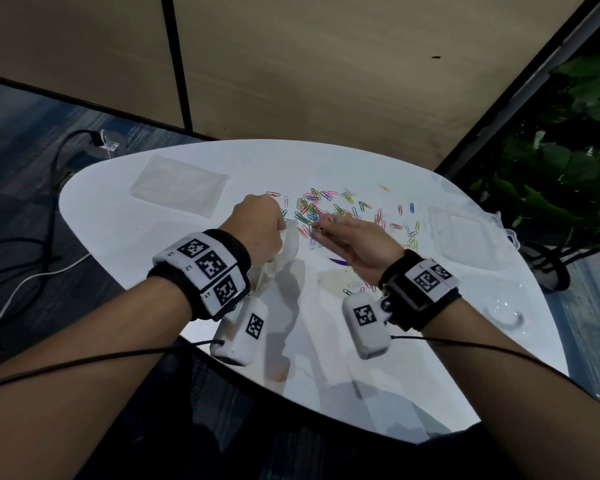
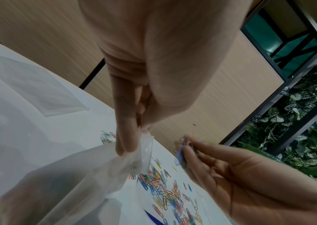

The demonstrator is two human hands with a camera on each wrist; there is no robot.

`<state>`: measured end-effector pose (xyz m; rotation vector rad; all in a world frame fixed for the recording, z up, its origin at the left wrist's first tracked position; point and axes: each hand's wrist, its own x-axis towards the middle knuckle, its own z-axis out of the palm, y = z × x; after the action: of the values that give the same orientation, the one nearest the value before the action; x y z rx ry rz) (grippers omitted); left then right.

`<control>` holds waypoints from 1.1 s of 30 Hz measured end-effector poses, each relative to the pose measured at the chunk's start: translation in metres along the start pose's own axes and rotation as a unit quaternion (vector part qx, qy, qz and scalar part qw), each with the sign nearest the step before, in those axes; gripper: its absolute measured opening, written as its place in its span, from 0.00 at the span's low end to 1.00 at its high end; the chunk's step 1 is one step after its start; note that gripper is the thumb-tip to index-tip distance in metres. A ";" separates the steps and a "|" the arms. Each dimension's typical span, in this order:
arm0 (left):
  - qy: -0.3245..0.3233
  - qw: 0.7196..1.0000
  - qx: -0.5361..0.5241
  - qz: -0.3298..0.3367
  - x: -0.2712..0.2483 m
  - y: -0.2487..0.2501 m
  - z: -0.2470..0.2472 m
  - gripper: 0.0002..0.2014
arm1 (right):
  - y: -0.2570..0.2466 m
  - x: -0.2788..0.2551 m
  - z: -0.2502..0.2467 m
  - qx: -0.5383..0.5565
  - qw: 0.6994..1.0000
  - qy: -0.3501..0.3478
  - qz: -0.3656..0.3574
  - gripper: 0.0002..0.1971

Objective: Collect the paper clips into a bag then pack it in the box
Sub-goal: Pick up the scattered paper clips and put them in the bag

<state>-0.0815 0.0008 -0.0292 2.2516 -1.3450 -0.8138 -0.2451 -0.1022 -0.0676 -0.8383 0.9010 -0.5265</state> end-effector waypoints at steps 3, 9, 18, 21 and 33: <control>0.008 1.000 -0.006 0.004 0.000 0.002 0.002 0.13 | 0.018 0.000 0.025 -0.038 0.999 -0.017 0.020 0.02; 0.016 0.999 -0.034 0.006 0.000 0.001 0.003 0.12 | 0.030 0.011 0.041 -0.198 0.979 0.037 -0.030 0.14; 0.050 0.997 -0.064 -0.004 0.002 -0.004 0.004 0.13 | 0.035 0.002 0.048 -0.555 0.803 0.016 -0.217 0.10; 0.047 0.997 -0.053 0.001 0.001 -0.004 0.004 0.13 | 0.038 0.007 0.047 -0.607 0.768 -0.019 -0.203 0.14; 0.037 0.999 0.008 0.017 -0.002 -0.004 -0.002 0.17 | 0.009 0.023 -0.051 -0.775 0.627 0.037 -0.070 0.21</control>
<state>-0.0786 0.0047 -0.0296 2.2414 -1.3572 -0.7027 -0.2759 -0.1337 -0.1038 -2.4931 1.2946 0.2883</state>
